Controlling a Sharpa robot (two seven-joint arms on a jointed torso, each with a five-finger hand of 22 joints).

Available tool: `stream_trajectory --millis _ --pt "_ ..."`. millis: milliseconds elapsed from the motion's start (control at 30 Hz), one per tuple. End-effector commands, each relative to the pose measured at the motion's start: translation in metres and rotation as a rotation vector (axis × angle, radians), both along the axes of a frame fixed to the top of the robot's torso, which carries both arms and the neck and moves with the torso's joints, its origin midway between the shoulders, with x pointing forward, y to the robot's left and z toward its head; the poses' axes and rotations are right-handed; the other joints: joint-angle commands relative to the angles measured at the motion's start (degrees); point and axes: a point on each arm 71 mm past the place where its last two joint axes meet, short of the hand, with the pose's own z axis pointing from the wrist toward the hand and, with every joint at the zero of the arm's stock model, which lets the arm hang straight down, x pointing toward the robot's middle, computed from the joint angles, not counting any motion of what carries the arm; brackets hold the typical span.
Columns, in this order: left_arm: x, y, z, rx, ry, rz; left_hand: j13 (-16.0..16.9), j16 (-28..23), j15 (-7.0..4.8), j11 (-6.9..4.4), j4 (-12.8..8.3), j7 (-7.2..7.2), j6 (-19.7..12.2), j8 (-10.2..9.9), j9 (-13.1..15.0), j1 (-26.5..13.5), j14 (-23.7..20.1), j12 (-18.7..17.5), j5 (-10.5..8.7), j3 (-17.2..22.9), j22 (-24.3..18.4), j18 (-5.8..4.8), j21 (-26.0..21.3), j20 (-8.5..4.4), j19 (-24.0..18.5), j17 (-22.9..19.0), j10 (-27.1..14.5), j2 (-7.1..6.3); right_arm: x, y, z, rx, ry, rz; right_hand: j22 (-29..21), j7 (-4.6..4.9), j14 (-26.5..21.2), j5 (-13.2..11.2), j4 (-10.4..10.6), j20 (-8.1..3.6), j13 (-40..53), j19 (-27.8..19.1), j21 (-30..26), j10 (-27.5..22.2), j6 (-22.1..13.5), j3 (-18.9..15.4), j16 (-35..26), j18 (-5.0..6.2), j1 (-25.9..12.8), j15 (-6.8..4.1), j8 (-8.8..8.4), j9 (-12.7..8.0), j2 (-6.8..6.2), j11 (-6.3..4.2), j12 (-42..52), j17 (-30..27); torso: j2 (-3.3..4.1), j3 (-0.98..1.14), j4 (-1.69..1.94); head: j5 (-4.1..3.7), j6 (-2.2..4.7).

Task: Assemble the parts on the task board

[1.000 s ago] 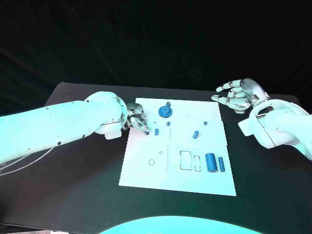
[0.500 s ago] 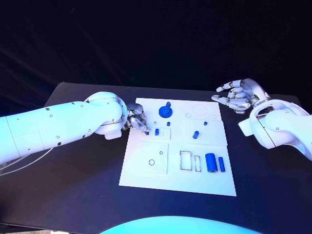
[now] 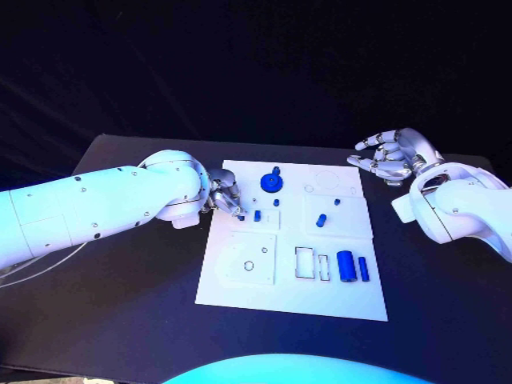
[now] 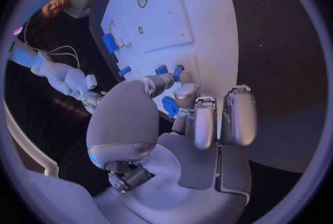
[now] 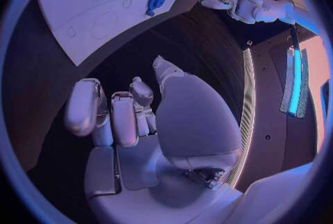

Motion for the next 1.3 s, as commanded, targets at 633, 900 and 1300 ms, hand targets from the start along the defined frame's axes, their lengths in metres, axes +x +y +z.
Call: stream_trajectory --millis 633,900,1300 --pt "0.0009 -0.0007 -0.0042 -0.02 0.029 0.017 0.71 0.18 -0.58 -0.28 -9.08 -0.49 1.64 -0.33 -0.37 -2.93 5.97 0.37 4.07 8.93 1.09 -0.59 0.16 -0.11 0.14 15.09 1.31 -0.26 -0.001 0.0002 0.0004 -0.009 -0.007 0.019 -0.13 -0.09 2.11 0.09 0.31 -0.04 -0.13 0.43 -0.38 -0.24 -0.55 0.06 -0.33 0.68 -0.6 -0.4 0.5 -0.02 -0.08 -0.12 0.13 0.06 0.06 -0.02 0.02 -0.22 -0.19" --pt "0.0022 -0.002 -0.0046 -0.024 0.029 0.023 0.67 0.18 -0.59 -0.29 -8.95 -0.5 1.62 -0.35 -0.36 -3.07 5.97 0.32 3.94 8.84 1.03 -0.58 0.13 -0.12 0.1 15.09 1.29 -0.11 -0.0013 0.0002 0.0005 -0.009 -0.007 0.02 -0.13 -0.09 2.11 0.09 0.31 -0.04 -0.13 0.43 -0.38 -0.24 -0.55 0.06 -0.33 0.68 -0.6 -0.4 0.5 -0.02 -0.08 -0.12 0.13 0.06 0.03 -0.01 -0.01 -0.24 -0.27" --pt "0.0025 -0.0056 -0.0068 -0.033 0.042 0.021 0.79 0.18 -0.61 -0.34 -8.35 -0.61 1.61 -0.34 -0.28 -3.92 5.97 0.34 3.53 7.97 1.1 -0.6 0.14 -0.14 0.14 15.09 1.4 -0.04 -0.0018 -0.0001 0.0007 -0.009 -0.007 0.02 -0.13 -0.09 2.11 0.09 0.31 -0.04 -0.13 0.43 -0.38 -0.24 -0.55 0.06 -0.33 0.68 -0.6 -0.4 0.5 -0.02 -0.08 -0.12 0.13 0.06 0.07 -0.03 -0.02 -0.35 -0.52"
